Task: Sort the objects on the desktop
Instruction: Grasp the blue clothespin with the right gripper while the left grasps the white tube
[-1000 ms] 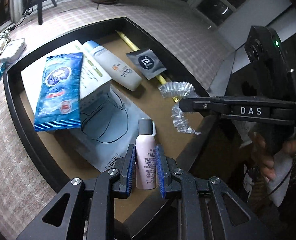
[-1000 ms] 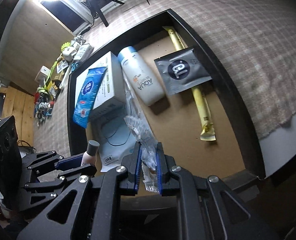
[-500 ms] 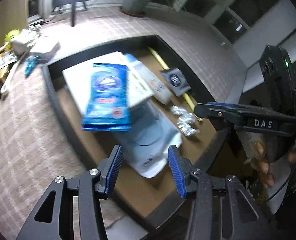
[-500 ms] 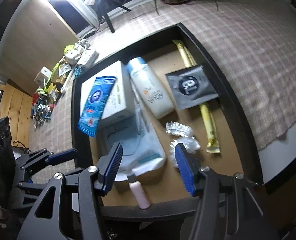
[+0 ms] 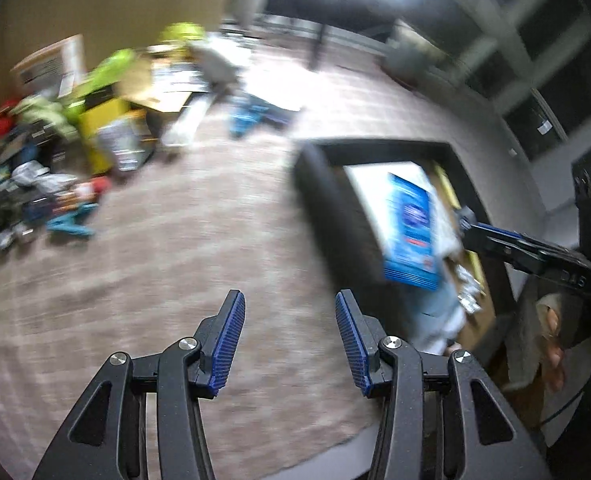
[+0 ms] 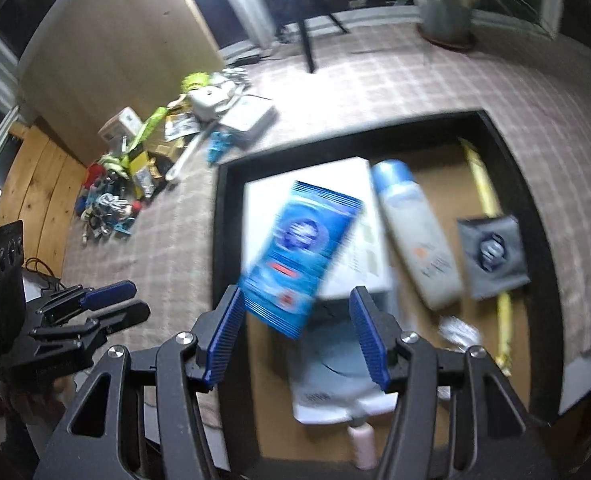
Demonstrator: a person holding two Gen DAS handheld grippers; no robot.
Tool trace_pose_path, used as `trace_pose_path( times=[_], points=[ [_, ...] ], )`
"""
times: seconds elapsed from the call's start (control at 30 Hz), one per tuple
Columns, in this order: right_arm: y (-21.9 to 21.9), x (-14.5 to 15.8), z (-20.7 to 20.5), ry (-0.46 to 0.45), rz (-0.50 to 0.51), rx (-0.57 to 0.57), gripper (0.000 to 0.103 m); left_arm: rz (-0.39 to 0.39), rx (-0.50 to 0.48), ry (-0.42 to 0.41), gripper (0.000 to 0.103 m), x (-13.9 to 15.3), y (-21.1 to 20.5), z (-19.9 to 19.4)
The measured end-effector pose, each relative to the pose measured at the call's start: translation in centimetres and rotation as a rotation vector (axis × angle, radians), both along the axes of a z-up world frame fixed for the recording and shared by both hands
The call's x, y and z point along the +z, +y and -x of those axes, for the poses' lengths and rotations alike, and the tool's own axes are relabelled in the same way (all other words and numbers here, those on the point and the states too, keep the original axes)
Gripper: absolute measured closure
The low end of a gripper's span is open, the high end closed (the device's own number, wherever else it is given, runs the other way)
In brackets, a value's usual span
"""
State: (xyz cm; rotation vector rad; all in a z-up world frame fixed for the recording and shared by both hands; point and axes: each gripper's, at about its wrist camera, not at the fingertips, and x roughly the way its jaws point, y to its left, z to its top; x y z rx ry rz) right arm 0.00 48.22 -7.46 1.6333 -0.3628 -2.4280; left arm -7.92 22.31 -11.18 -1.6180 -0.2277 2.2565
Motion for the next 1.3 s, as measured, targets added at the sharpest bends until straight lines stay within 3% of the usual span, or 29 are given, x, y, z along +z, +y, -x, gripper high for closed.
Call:
trace_pose_path(
  times=[0.27,0.5,0.73,1.07,1.17,1.3],
  points=[
    [-7.1,0.5,5.2,0.008,0.005,0.077,0.047,0.034,0.252,-0.026,0.059,-1.3,-13.1,2.3],
    [-11.9,-0.2,9.5,-0.016,0.007,0.095,0.047,0.063,0.453,-0.083,0.067,-3.9,-23.6,4.2],
    [-15.0,-2.3,13.8,-0.085,-0.035,0.092,0.047,0.049,0.614,-0.175,0.071,-7.3,-31.2,6.2],
    [-17.0,-4.5,18.9,-0.136,-0.039,0.048,0.047,0.038,0.659,-0.206,0.075,-9.2,-33.7,8.4],
    [-16.7,-5.5,20.6,-0.169,-0.025,0.016,0.047,0.087,0.655,-0.209,0.082,-9.6,-33.5,8.6],
    [-16.0,-6.3,22.2,-0.193,-0.021,-0.026,0.048,0.127,0.638,-0.197,0.082,-9.8,-33.3,8.4]
  ],
)
